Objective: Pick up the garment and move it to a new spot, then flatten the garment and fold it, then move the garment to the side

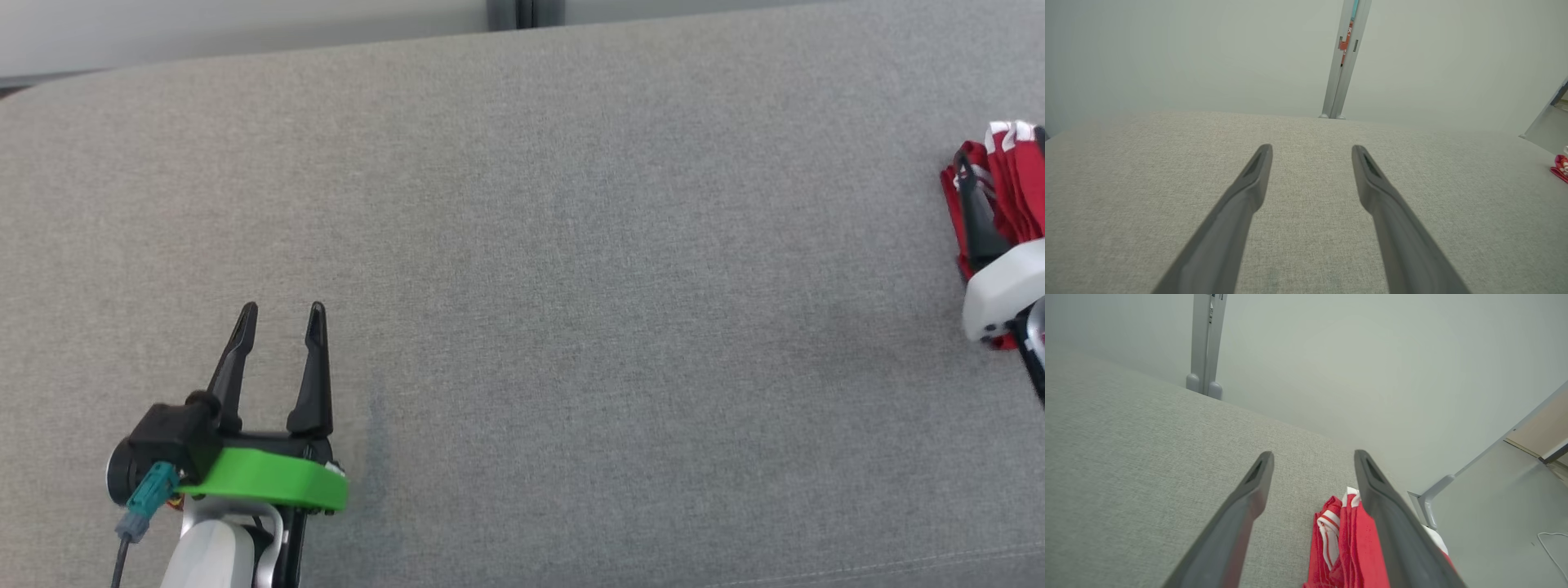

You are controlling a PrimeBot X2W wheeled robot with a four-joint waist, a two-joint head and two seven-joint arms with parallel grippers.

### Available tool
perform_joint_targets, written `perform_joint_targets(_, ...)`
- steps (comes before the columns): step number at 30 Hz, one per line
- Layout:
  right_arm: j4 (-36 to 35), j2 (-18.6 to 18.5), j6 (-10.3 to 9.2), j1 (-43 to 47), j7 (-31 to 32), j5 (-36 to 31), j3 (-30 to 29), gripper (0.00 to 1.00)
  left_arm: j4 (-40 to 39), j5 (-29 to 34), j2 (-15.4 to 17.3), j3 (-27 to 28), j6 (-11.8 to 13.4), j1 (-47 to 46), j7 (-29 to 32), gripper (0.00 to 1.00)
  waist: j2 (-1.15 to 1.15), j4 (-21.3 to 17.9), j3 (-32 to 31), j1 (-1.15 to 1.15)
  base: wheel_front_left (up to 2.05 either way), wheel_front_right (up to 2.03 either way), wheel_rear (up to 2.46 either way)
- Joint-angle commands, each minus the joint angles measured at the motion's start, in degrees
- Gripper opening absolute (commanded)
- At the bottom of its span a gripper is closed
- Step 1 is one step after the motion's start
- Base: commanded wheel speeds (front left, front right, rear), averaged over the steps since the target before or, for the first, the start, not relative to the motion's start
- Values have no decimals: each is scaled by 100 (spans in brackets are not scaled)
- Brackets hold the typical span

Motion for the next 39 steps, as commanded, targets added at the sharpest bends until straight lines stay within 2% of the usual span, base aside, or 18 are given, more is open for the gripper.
perform_joint_targets(1, -122, 122, -12, 268, -68, 100, -10, 100, 51, -11, -15, 56, 14, 146, 3, 100, 0, 253, -572, 0, 0, 0, 0)
perform_joint_targets(10, -752, 871, -12, 1634, -174, 489, -213, 100, 348, 105, -79, 321, 98, 730, 4, 100, 0, 463, -1337, 0, 0, 0, 0)
perform_joint_targets(21, -1286, 1654, -12, 2809, -170, 167, -643, 100, 620, 102, -163, 579, 138, 1062, 4, 100, 0, 687, -1698, 0, 0, 0, 0)
perform_joint_targets(27, -1380, 1831, -12, 3076, -85, 54, -721, 100, 711, 145, -170, 731, 102, 1247, 4, 100, 0, 661, -1793, 0, 0, 0, 0)
perform_joint_targets(39, -1503, 1893, -12, 3216, -18, 24, -697, 100, 759, 236, -185, 792, 34, 1263, 4, 100, 0, 554, -1837, 0, 0, 0, 0)
